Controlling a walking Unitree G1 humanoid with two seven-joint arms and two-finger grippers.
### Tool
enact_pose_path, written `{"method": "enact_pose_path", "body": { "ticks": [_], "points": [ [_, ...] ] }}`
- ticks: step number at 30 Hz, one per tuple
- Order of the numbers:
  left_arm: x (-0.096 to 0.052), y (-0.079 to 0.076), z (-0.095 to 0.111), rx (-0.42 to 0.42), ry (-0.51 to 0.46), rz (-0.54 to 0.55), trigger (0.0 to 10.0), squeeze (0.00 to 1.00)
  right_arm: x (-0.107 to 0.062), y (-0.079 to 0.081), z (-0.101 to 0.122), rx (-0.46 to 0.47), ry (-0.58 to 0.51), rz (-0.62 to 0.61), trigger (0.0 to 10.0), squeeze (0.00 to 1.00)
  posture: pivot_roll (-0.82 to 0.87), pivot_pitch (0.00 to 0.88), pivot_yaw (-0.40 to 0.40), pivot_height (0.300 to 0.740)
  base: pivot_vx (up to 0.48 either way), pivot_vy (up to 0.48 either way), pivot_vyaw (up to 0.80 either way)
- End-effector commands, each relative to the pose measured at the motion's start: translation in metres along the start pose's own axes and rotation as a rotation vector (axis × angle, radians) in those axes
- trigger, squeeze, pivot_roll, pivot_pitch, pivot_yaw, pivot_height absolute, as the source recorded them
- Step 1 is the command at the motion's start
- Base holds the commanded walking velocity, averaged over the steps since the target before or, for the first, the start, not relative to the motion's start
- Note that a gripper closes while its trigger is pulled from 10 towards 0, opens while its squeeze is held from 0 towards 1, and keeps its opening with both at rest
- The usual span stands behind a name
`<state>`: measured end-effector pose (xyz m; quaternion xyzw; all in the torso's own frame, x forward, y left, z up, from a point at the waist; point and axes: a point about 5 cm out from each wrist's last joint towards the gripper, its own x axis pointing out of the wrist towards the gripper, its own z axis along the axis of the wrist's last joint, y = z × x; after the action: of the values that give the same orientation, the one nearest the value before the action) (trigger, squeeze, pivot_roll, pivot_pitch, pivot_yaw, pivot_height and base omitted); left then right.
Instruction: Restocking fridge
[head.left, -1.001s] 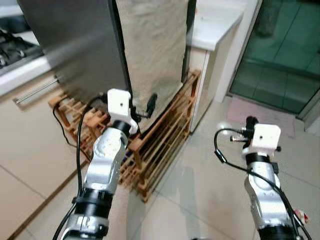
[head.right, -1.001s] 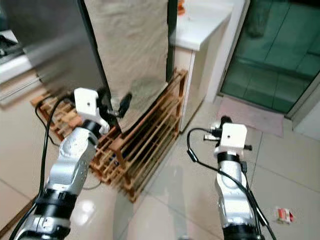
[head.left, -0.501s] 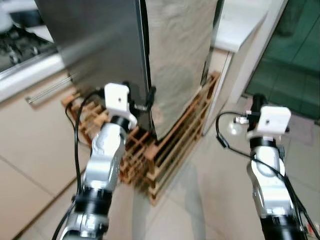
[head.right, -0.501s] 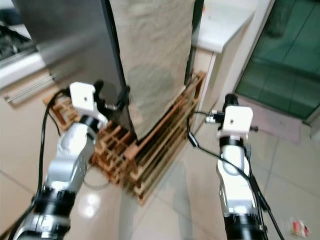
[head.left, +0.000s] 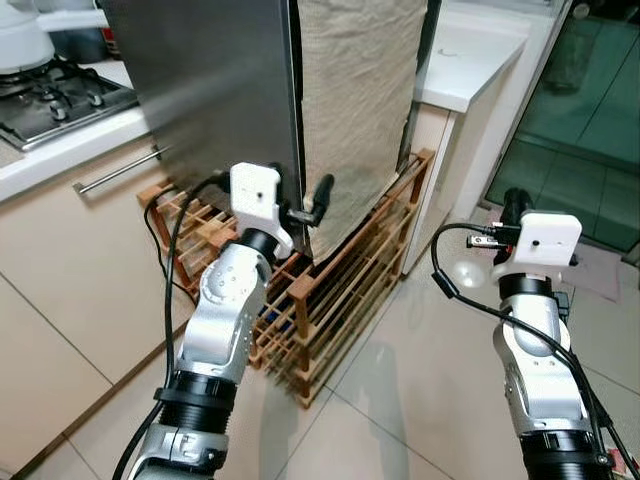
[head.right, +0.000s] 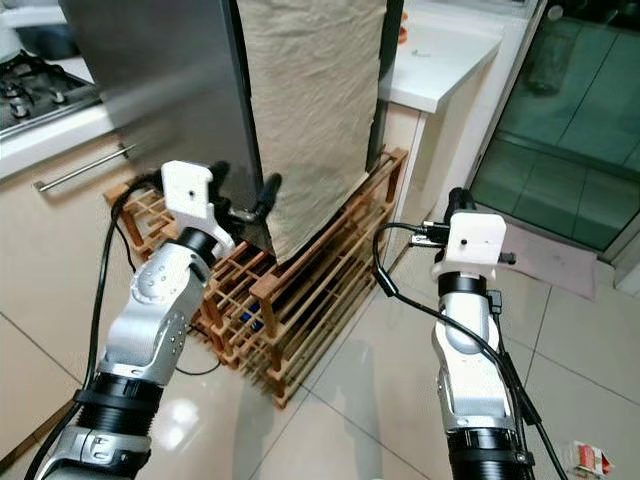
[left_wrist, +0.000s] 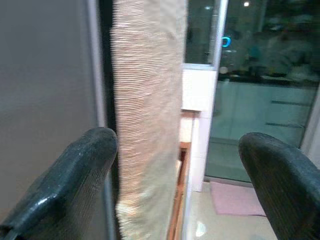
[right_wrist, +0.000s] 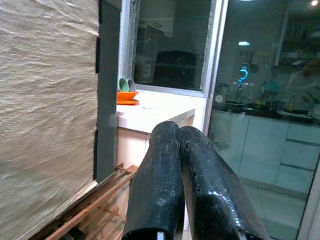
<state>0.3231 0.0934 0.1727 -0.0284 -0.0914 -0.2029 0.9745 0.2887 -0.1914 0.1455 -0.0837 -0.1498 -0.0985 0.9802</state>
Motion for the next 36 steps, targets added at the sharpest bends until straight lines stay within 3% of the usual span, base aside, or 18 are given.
{"method": "enact_pose_path", "body": {
  "ticks": [1, 7, 14, 21, 27, 36],
  "points": [
    [-0.001, 0.001, 0.01, -0.013, -0.044, -0.016, 10.0, 0.0, -0.002, -0.003, -0.003, 0.006, 0.023, -0.011, 10.0, 0.0, -0.06, 0.0, 0.035, 0.74, 0.0, 0.0, 0.0],
    [-0.006, 0.0, 0.012, -0.036, -0.058, -0.022, 10.0, 0.0, -0.002, -0.004, -0.006, 0.003, 0.039, -0.005, 10.0, 0.0, -0.06, 0.0, 0.03, 0.74, 0.0, 0.0, 0.0],
    [-0.007, -0.001, 0.013, -0.06, -0.065, 0.002, 10.0, 0.0, -0.002, -0.002, -0.007, 0.004, 0.045, 0.004, 10.0, 0.0, -0.05, 0.0, 0.028, 0.74, 0.265, -0.396, 0.0],
    [-0.007, 0.008, 0.008, -0.09, -0.04, 0.076, 10.0, 0.0, -0.003, 0.0, -0.008, 0.003, 0.052, 0.014, 10.0, 0.0, -0.05, 0.0, 0.027, 0.74, 0.402, -0.176, 0.0],
    [-0.009, 0.019, 0.007, -0.077, -0.042, 0.174, 10.0, 0.0, -0.004, 0.0, -0.01, -0.001, 0.061, 0.024, 10.0, 0.0, -0.05, 0.0, 0.021, 0.74, 0.252, 0.0, 0.0],
    [-0.014, 0.021, 0.017, -0.056, -0.091, 0.168, 10.0, 0.0, -0.004, 0.001, -0.011, -0.003, 0.065, 0.035, 10.0, 0.0, -0.05, 0.0, 0.018, 0.74, 0.0, 0.0, 0.0]
  ]
}}
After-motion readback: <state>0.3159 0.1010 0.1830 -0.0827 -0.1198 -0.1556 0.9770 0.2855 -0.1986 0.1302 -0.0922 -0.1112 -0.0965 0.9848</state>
